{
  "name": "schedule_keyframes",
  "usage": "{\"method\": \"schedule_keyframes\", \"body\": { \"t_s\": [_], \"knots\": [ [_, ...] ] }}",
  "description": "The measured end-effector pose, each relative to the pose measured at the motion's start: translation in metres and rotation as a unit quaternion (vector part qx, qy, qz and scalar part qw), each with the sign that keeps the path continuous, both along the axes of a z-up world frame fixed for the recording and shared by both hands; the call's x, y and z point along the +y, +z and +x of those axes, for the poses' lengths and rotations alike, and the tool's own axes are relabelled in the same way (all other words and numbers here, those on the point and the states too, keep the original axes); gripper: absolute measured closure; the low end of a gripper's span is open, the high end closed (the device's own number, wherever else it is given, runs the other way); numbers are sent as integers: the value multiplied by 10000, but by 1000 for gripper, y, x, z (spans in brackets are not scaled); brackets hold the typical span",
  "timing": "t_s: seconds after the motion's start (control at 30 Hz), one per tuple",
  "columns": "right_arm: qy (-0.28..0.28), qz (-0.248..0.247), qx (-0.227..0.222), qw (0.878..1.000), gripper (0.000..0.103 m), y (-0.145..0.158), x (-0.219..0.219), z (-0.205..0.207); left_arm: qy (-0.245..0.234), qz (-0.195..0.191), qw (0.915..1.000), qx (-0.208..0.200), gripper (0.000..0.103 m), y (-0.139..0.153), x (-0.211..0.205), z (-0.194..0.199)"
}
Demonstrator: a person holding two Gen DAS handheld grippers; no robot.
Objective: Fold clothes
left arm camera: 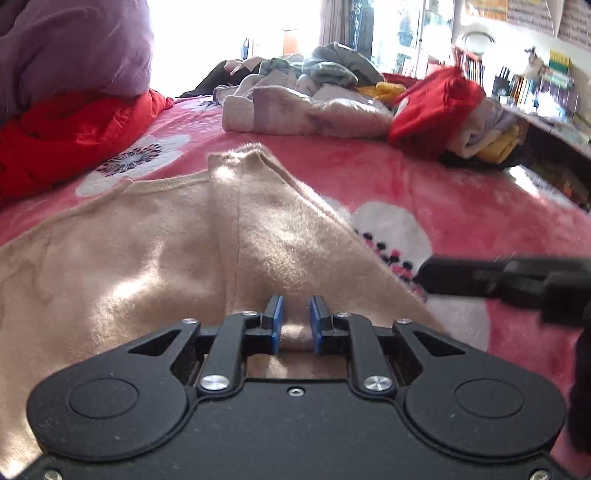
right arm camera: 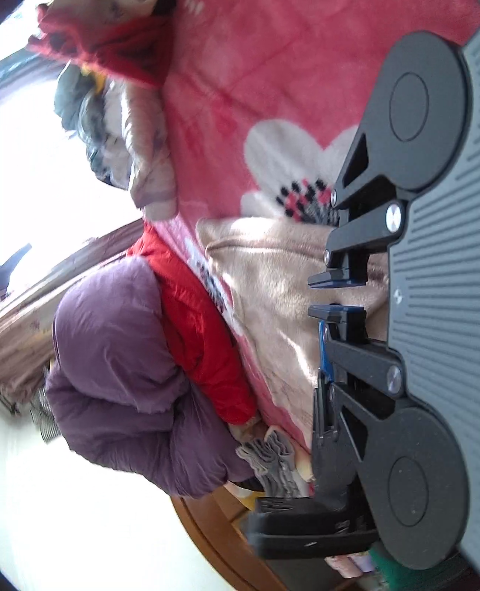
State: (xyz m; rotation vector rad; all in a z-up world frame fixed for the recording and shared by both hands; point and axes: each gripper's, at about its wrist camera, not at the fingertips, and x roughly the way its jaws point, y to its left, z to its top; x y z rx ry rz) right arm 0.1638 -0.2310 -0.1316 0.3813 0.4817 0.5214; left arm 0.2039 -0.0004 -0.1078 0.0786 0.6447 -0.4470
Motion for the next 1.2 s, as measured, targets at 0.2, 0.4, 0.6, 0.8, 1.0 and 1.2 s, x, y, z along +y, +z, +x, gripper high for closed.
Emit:
{"method": "schedule_keyframes", "body": {
  "t_s": [0.2,0.4,0.6,0.8,1.0,1.2],
  "knots": [
    [317,-667,503,9960,92,-15,22,8,-155,71,9993,332,88,-6,5,13],
    [246,-638,209,9974,89,-8,18,-2,56,-338,9994,-44,77,21,27,1],
    [43,-669,169,9976,89,3,9,-20,1577,-1061,9818,-46,74,39,120,-10],
    [10,-814,191,9965,79,23,-9,-38,2771,-1855,9425,218,61,31,199,-32],
    [-240,-613,601,9960,74,24,-37,-65,3323,-2330,9128,462,61,16,245,-67],
    [-535,-249,1499,9869,69,-8,-56,-72,3659,-2717,8886,523,60,8,273,-90]
  ]
}}
